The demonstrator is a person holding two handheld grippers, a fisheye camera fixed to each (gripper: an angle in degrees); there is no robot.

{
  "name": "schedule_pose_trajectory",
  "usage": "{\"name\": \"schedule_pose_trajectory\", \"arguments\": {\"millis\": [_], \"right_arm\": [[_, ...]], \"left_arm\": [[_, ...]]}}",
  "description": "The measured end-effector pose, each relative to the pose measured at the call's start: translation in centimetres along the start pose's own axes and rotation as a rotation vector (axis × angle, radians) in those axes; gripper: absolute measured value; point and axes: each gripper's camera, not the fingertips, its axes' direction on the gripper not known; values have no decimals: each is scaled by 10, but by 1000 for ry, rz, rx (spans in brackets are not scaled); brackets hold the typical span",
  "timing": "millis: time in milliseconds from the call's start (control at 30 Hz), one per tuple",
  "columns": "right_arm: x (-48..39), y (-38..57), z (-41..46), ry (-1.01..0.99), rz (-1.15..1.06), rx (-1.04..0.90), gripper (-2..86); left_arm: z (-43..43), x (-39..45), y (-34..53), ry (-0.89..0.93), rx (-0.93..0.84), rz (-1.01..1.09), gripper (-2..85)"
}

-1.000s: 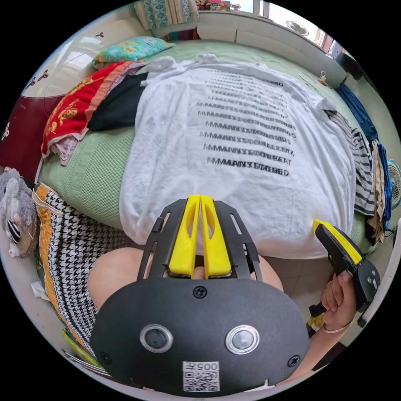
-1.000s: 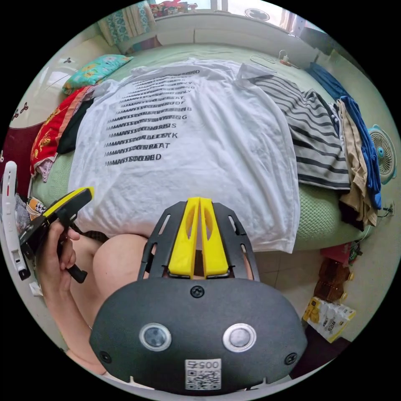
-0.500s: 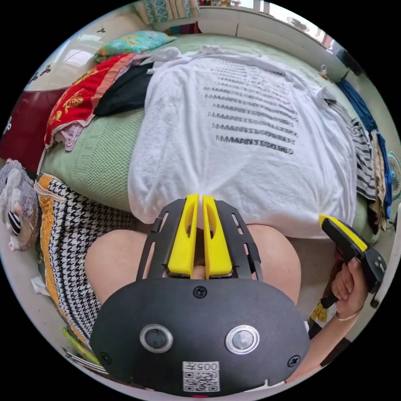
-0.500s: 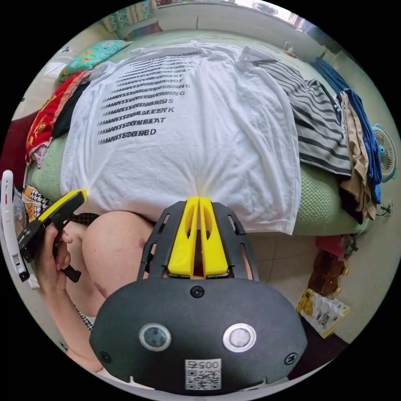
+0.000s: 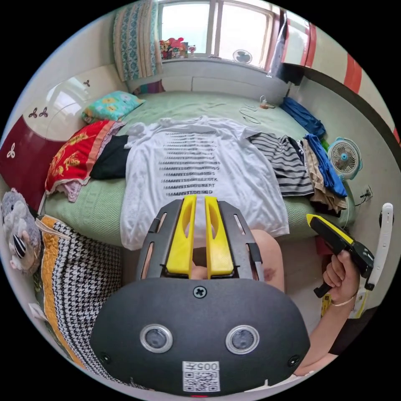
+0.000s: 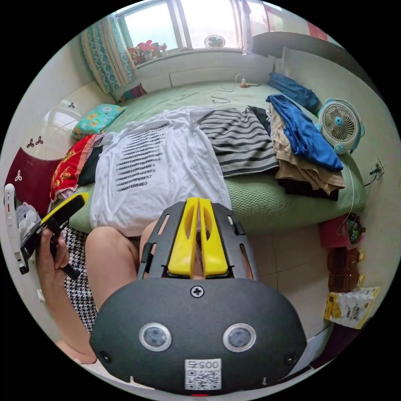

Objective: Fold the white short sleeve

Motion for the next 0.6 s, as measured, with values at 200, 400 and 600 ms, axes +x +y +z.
{"name": "schedule_pose_trajectory", "arguments": {"millis": [200,400,600], "right_arm": [[21,-55,-9,18,16,23,-9],[33,-126,12,34,-22,28,-9],[38,-249,-4,97,-108,193,1]], "left_arm": [[43,44,-67,40,33,52,70],[143,82,-151,128,-19,68,96],[229,112,-239,143,-11,93,130]]}}
